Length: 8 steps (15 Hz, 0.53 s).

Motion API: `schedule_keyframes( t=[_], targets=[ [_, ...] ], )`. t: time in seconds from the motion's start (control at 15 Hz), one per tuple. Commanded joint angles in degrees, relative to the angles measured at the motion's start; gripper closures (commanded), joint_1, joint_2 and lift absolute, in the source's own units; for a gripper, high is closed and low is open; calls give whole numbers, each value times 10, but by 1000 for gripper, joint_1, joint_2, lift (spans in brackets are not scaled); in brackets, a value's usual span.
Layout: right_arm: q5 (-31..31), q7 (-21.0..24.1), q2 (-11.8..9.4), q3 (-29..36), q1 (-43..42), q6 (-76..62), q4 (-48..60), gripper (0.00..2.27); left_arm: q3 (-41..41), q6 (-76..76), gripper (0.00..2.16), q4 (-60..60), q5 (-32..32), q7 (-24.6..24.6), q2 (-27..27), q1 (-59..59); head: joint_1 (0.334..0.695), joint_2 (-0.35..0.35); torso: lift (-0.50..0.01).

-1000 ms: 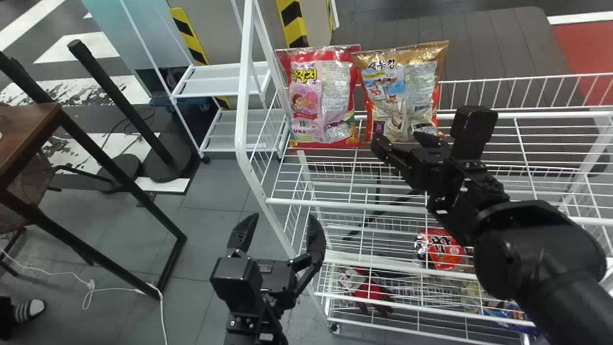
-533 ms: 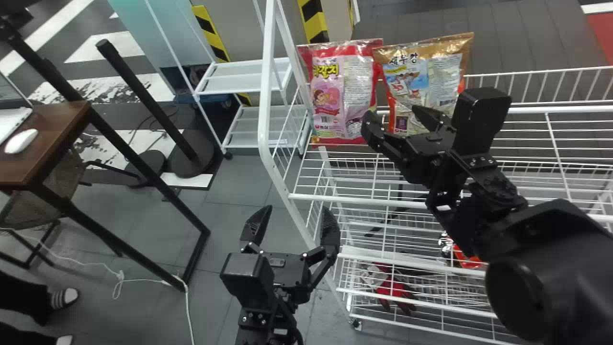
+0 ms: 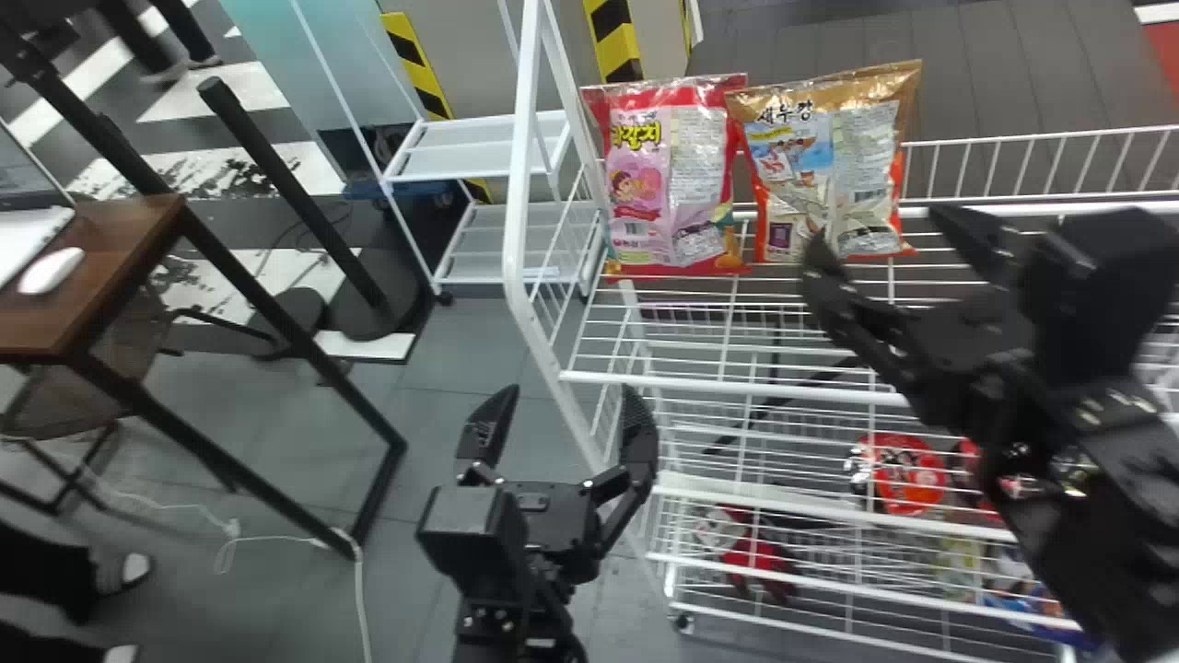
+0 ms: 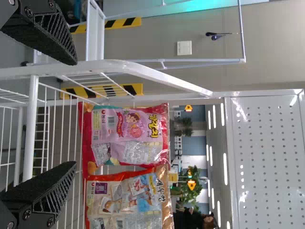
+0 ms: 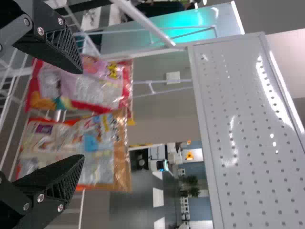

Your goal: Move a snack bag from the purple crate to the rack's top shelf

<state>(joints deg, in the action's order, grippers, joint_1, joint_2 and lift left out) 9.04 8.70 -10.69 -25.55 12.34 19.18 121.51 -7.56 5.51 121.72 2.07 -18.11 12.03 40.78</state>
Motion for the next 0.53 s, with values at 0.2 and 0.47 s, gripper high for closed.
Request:
schedule_keyframes(
  t=[0.2, 0.47],
  targets=[
    [-30, -62, -32, 151, 203, -97, 99, 228, 8, 61, 60, 15, 3, 15, 5, 17, 695, 213, 2],
    [-32, -91, -28, 211, 308, -261, 90, 232, -6, 110, 66, 10, 6, 22, 4, 26, 695, 110, 2]
  ],
)
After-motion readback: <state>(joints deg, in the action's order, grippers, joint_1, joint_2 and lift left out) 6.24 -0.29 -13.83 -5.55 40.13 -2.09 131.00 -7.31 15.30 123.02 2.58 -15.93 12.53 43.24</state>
